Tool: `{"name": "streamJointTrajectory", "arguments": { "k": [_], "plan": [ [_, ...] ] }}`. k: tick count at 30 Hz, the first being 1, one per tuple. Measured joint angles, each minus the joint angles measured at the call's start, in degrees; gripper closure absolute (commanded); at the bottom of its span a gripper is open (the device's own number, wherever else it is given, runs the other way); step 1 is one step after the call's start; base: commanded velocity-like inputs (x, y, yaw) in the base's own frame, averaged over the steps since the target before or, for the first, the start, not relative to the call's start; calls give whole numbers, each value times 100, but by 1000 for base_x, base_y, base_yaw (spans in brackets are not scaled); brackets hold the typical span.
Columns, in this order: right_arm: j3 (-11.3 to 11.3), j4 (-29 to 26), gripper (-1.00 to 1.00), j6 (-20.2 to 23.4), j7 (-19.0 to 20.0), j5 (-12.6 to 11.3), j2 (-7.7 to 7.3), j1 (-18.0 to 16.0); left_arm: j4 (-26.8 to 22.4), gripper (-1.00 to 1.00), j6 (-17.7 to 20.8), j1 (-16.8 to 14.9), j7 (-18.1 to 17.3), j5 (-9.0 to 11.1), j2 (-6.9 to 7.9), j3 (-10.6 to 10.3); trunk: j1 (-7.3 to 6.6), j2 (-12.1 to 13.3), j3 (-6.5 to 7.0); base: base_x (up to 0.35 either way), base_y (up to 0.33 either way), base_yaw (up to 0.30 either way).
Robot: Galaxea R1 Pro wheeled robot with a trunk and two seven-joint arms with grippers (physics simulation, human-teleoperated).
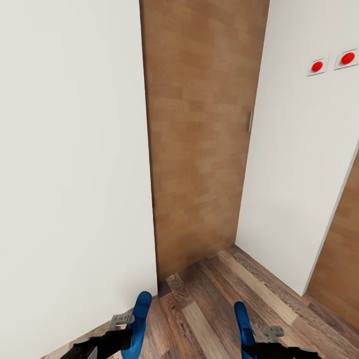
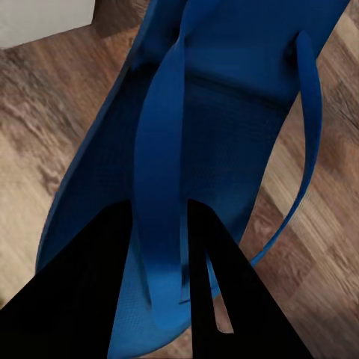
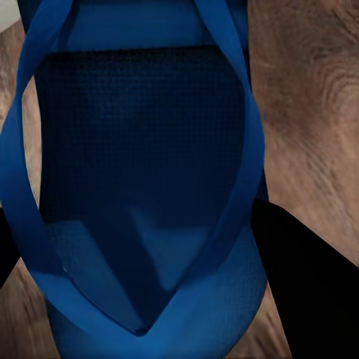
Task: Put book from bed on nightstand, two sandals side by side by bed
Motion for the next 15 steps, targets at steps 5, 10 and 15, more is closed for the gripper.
{"name": "streamJointTrajectory", "arguments": {
  "k": [5,10,15],
  "plan": [
    [1,7,100,-5,-17,20,0,1,6,100,0,0,0,3,3,4,0,0,0,0,0,294],
    [2,9,100,-8,-18,24,0,0,9,100,-115,170,-3,4,24,-3,0,0,0,0,0,294],
    [2,15,100,-9,-18,26,0,0,6,100,-249,241,-2,25,23,7,0,0,0,0,0,294]
  ]
}}
